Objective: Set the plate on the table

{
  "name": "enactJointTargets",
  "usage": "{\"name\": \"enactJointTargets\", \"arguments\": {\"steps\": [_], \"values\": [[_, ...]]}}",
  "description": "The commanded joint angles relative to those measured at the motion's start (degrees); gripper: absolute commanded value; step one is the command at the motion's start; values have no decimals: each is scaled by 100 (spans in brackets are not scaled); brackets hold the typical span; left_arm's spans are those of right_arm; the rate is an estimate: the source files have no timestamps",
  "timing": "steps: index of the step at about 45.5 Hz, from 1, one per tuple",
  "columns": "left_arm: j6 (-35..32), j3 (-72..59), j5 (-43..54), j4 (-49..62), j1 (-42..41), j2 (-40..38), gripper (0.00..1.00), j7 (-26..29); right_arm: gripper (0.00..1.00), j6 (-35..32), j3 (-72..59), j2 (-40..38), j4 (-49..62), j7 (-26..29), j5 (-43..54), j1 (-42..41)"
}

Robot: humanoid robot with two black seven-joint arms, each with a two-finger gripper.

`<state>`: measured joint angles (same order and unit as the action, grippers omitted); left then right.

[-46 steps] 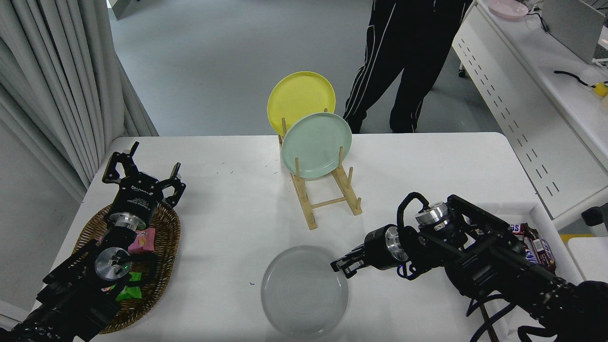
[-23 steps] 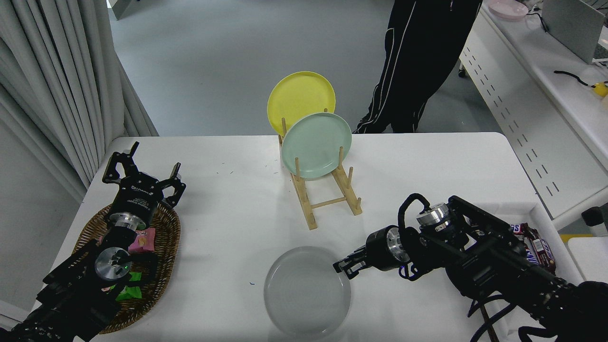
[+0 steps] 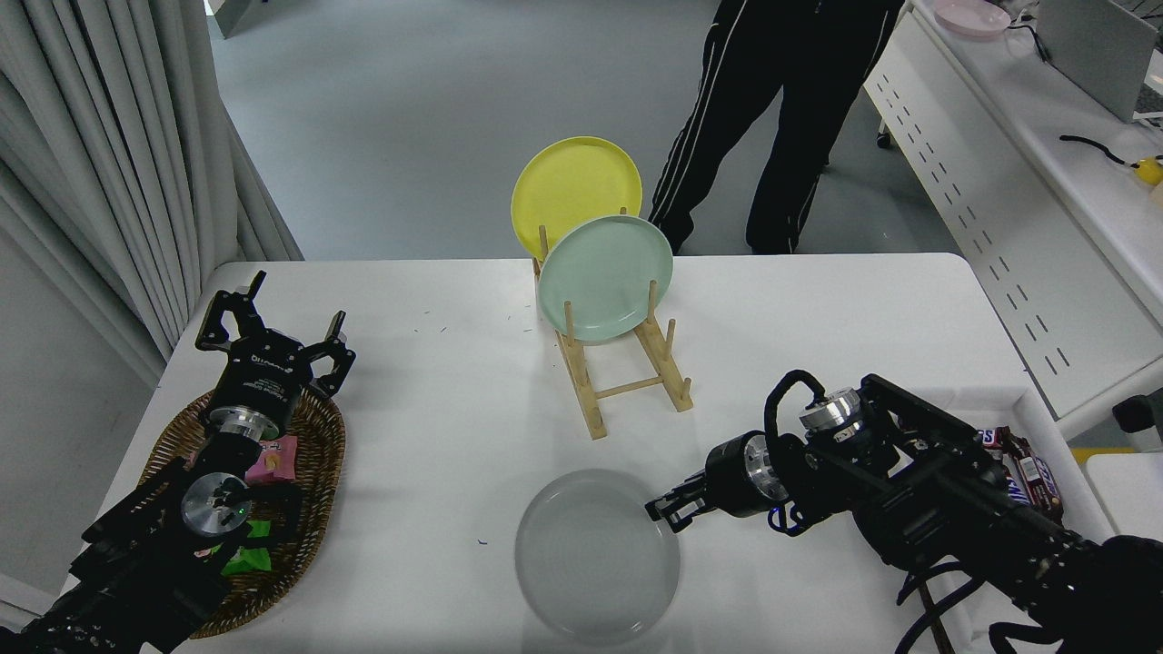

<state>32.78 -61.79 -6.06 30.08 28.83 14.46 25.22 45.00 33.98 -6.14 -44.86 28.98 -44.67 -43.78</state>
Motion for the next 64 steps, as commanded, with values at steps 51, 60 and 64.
{"name": "enactJointTargets", "arguments": {"steps": [51, 60, 64], "values": [[0, 0, 0, -2, 0, -4, 100, 0, 100, -3937, -1192, -1004, -1639, -2817, 1003, -210], [0, 0, 0, -2, 0, -4, 100, 0, 100, -3955, -508, -1021, -1622, -4602, 1934, 238], [0, 0, 0, -2, 0, 4, 100, 0, 100, -3929, -60, -986, -1604, -4946, 2461, 502]]}}
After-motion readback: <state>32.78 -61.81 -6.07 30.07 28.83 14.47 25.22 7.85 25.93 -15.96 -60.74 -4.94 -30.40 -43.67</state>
